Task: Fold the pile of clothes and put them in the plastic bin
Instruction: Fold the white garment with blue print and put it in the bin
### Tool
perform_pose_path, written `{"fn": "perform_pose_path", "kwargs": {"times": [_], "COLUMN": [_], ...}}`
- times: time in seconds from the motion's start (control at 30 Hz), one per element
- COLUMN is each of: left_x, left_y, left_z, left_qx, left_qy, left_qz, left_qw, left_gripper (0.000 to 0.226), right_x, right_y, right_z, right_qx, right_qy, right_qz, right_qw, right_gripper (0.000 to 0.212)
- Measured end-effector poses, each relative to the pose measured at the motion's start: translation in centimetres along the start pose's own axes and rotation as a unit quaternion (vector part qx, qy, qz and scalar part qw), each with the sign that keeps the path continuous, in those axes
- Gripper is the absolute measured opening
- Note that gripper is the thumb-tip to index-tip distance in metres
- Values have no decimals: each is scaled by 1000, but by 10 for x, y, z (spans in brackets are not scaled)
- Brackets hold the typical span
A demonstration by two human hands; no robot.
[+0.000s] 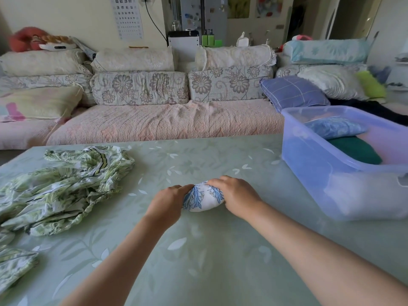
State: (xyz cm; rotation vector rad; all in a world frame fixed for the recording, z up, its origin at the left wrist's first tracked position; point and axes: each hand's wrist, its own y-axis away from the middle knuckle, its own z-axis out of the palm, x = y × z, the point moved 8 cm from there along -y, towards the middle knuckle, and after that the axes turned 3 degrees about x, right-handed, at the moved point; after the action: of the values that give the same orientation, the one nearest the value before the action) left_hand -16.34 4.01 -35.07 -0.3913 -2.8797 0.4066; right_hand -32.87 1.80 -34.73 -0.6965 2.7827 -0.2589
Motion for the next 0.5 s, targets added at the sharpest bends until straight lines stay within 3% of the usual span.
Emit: {"fn": "perform_pose_path", "kwargs": {"times": [0.23,0.4,0.5], "left_x": [84,185,245], "left_y": [-35,-91,-125], "left_z": [-68,-111,-121], "left_qx": [92,173,169], "left_qy": [16,-57,-52], "left_qz": [73,136,165], "left_qw": [993,974,970], "left_gripper": [79,71,67], "right_x": [32,102,150], "right_y": [38,66,83], "right_z": [-110,-212,-253], "right_qx": [111,175,188], "right_qy": [85,95,106], "right_qz": [-18,23,55], "right_qw": [990,980,975], "right_gripper": [77,81,81]}}
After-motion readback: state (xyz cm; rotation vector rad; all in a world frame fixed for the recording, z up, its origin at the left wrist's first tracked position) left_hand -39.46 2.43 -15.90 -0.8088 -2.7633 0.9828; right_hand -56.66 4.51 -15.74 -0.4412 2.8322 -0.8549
